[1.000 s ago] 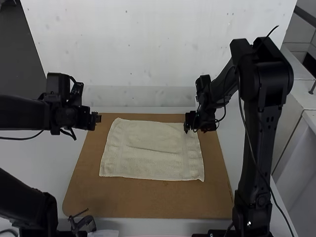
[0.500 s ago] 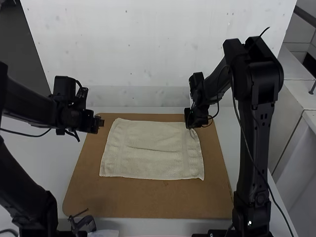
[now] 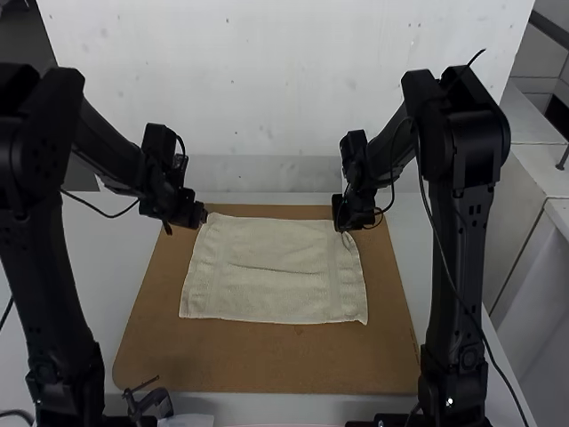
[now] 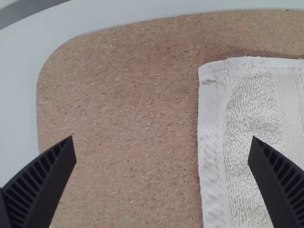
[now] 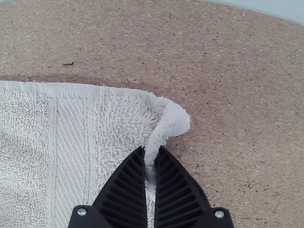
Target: Fold the towel.
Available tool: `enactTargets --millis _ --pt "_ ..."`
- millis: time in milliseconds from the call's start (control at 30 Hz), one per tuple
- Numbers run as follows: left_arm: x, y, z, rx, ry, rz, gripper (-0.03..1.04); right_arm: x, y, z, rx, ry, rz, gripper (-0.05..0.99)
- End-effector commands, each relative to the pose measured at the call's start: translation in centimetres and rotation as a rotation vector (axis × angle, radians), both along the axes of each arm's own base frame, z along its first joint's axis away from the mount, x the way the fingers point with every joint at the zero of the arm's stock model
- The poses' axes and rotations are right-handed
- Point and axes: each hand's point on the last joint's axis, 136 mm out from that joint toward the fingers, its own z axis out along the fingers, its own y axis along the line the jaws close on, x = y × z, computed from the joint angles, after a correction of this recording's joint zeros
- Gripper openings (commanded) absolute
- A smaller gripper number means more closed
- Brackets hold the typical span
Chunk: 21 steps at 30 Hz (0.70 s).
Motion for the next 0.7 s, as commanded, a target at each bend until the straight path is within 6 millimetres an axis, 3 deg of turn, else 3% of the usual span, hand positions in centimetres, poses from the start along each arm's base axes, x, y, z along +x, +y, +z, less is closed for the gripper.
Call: enactTargets --millis 0,167,300,333,500,567,667 --pt "2.1 -1.5 0.6 -0.004 -0.003 0.012 0.92 -1.6 -2.8 -3.2 -0.098 0.077 -0.061 0.02" --pt "3.1 -3.7 -0.4 -0.010 0.035 -0.021 0.91 -1.7 -3.0 -3.4 -0.101 0.082 -0.062 0.02" --pt "3.4 -4.2 -2.5 -0.007 0.084 -0.028 0.88 -1.8 -3.4 -3.4 -0.104 0.085 -0.067 0.02" --pt "3.5 -4.3 -3.1 -0.007 0.101 -0.025 0.81 -1.9 -3.5 -3.5 -0.104 0.086 -0.068 0.02" --pt "2.8 -4.3 -6.7 -0.063 0.232 0.008 0.20 -2.0 -3.9 -3.3 -0.114 0.081 -0.075 0.02" --pt "2.7 -4.3 -7.2 -0.063 0.243 0.011 0.00 -2.2 -3.9 -3.3 -0.114 0.081 -0.073 0.02" --pt "2.4 -4.6 -7.3 -0.063 0.252 0.009 0.01 -2.2 -3.9 -3.3 -0.114 0.080 -0.073 0.02"
